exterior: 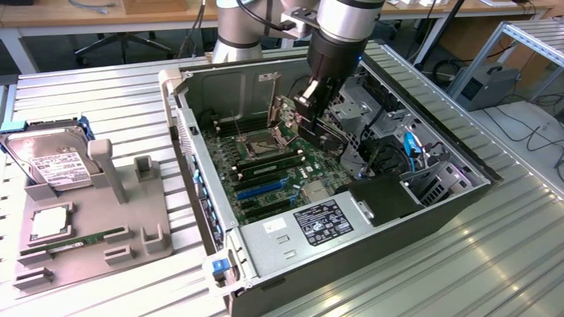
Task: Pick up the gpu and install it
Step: 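Insert the gpu into the slot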
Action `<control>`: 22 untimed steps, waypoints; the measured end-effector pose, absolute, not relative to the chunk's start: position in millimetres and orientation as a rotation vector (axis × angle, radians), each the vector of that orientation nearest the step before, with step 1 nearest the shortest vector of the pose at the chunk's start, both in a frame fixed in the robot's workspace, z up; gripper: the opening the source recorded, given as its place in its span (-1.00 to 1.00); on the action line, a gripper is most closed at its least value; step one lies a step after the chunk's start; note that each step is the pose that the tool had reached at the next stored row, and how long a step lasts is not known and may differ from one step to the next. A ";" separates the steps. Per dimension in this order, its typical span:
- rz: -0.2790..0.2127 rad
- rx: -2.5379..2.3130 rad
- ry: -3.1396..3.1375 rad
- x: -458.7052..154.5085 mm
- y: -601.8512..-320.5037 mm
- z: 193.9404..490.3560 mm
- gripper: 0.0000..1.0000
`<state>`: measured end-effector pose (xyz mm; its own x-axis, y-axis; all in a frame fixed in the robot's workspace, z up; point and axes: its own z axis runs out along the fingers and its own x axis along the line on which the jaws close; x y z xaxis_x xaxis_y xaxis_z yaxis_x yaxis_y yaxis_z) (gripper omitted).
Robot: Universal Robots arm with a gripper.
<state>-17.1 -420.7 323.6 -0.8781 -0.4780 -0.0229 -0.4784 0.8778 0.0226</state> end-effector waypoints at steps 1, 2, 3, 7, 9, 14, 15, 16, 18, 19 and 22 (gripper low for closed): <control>0.043 -0.775 3.027 -17.1 -420.7 323.6 -0.47; 0.043 -0.780 3.026 -17.1 -420.7 323.5 -0.47; 0.043 -0.783 3.025 -17.1 -420.7 323.5 -0.47; 0.042 -0.804 3.020 -17.1 -420.7 323.3 -0.47; 0.042 -0.813 3.018 -17.1 -420.7 323.2 -0.47; 0.042 -0.834 3.012 -17.1 -420.7 323.0 -0.47; 0.042 -0.843 3.010 -17.1 -420.7 322.9 -0.47; 0.042 -0.847 3.009 -17.1 -420.7 322.9 -0.47; 0.042 -0.855 3.007 -17.1 -420.7 322.8 -0.47; 0.042 -0.859 3.005 -17.1 -420.7 322.8 -0.47; 0.042 -0.872 3.002 -17.1 -420.7 322.7 -0.47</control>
